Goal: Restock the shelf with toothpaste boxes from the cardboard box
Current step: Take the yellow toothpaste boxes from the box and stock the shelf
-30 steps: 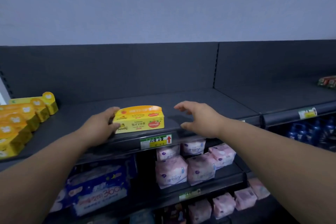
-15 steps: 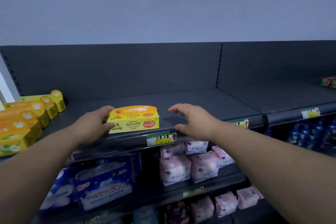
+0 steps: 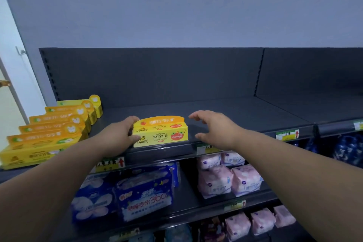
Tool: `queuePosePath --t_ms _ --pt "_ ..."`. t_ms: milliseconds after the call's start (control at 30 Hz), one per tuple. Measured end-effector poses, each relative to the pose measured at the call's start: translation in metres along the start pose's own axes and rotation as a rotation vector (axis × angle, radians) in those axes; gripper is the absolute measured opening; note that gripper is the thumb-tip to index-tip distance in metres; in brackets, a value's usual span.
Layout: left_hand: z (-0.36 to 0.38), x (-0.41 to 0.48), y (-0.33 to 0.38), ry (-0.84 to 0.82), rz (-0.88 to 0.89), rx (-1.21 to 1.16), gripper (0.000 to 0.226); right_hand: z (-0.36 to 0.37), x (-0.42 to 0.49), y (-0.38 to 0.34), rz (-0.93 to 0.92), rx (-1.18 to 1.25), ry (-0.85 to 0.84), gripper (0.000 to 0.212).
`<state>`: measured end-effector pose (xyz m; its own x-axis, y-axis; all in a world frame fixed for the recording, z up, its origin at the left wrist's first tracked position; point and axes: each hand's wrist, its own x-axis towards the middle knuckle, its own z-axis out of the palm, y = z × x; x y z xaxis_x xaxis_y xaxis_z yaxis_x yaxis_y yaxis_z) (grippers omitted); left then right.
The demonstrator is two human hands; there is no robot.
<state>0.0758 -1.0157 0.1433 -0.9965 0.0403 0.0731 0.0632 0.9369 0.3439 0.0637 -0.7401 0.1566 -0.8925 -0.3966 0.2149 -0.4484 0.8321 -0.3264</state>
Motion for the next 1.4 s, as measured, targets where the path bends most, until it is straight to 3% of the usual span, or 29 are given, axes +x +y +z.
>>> queuePosePath --t_ms 233,333,400,467,667,1067,1400 --pt "0.003 0.005 0.009 -0.013 0.05 0.011 0.05 -0.007 -0.016 0.005 0.06 -0.024 0.032 0.059" --pt "0.002 0.007 0.019 0.0 0.023 -0.01 0.076 -0.015 -0.028 0.019 0.083 -0.029 0.034 0.062" --pt "0.001 0.009 0.032 0.106 0.048 -0.022 0.095 -0.023 -0.038 0.032 0.108 -0.029 0.045 0.064" --pt "0.003 0.011 0.056 0.216 0.129 -0.005 0.098 -0.031 -0.05 0.048 0.135 -0.034 0.064 0.065" --pt "0.048 0.015 0.181 0.248 0.423 0.045 0.088 -0.066 -0.115 0.115 0.248 -0.066 0.096 0.07" --pt "0.206 -0.038 0.502 -0.01 0.793 0.004 0.086 -0.161 -0.36 0.303 0.718 -0.202 0.14 0.075" --pt "0.306 -0.069 0.66 -0.188 0.988 -0.019 0.083 -0.191 -0.516 0.401 1.105 -0.217 0.186 0.07"
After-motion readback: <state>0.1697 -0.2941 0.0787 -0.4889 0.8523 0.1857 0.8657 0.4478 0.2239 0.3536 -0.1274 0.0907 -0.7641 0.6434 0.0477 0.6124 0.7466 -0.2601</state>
